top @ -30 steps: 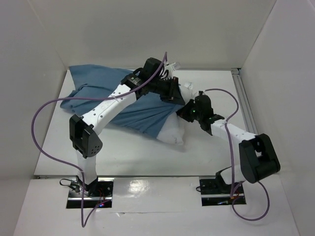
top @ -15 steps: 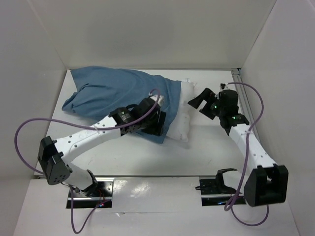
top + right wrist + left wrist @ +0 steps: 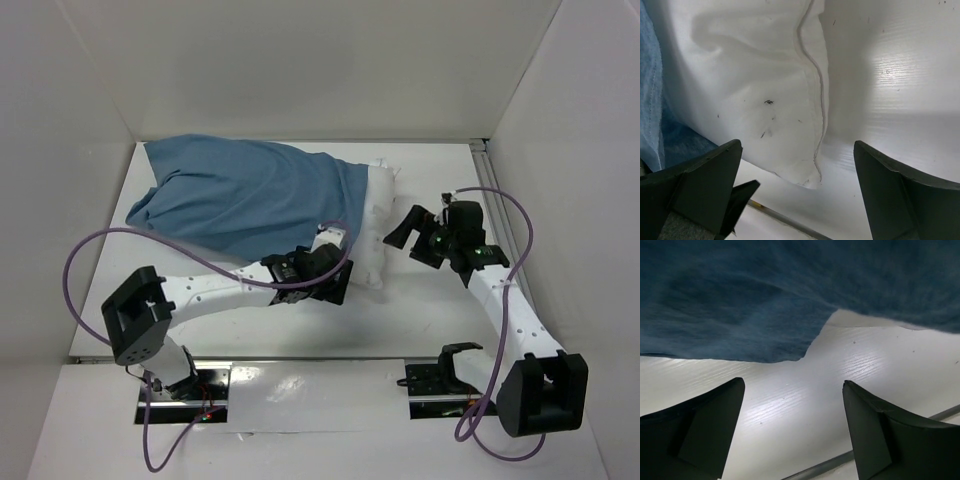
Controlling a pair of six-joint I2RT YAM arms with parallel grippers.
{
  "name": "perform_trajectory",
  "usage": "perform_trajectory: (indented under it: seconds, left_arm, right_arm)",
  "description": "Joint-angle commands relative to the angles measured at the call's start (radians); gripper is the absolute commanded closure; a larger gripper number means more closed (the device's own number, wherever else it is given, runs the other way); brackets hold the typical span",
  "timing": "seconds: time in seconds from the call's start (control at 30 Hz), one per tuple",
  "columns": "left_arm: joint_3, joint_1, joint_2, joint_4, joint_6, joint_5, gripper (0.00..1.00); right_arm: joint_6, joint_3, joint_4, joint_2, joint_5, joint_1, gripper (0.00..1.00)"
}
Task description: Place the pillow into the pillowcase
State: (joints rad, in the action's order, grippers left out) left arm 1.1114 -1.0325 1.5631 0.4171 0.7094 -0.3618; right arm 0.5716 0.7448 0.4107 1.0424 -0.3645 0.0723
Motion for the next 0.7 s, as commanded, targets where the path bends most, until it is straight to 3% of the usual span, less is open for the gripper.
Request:
perform_trajectory:
  seconds: [0.0, 0.17, 0.3, 0.43, 0.47, 0.5, 0.57, 0.63, 0.67]
  left_arm:
    - [-0.042, -0.018, 0.035, -0.136, 0.039, -0.077, 0.08]
    - [-0.042, -0.018, 0.113, -0.112, 0.073, -0.163, 0.12]
    - [-0.053, -0.005, 0.156, -0.121, 0.102, -0.189, 0.24]
    - [-0.03, 0.014, 0.184, -0.121, 0.102, -0.189, 0.59]
    - [-0.03, 0.014, 0.184, -0.121, 0.102, -0.178, 0.97]
    - [-0.009, 0.014, 0.172, -0.104, 0.102, -0.178, 1.0]
    - [0.007, 0.014, 0.138, -0.092, 0.072, -0.158, 1.0]
    - [0.054, -0.023, 0.08, -0.066, 0.029, -0.145, 1.0]
    - [0.076, -0.032, 0.057, -0.066, 0.006, -0.117, 1.0]
  right_arm:
    - [-0.039, 0.011, 0.023, -0.016, -0.036, 0.004, 0.0]
    - [-0.102, 0.011, 0.033, 0.018, -0.206, 0.004, 0.0]
    - [-0.09, -0.025, -0.015, 0.06, -0.28, 0.04, 0.0]
    - [-0.046, -0.058, -0.114, 0.108, -0.243, 0.122, 0.01]
    - [-0.045, -0.058, -0.175, 0.125, -0.231, 0.135, 0.04]
    - [-0.015, -0.058, -0.211, 0.175, -0.231, 0.147, 0.08]
    - [-0.015, -0.035, -0.295, 0.24, -0.24, 0.188, 0.18]
    - [-0.006, 0.054, -0.309, 0.324, -0.191, 0.234, 0.74]
    - [-0.006, 0.086, -0.309, 0.344, -0.179, 0.235, 0.92]
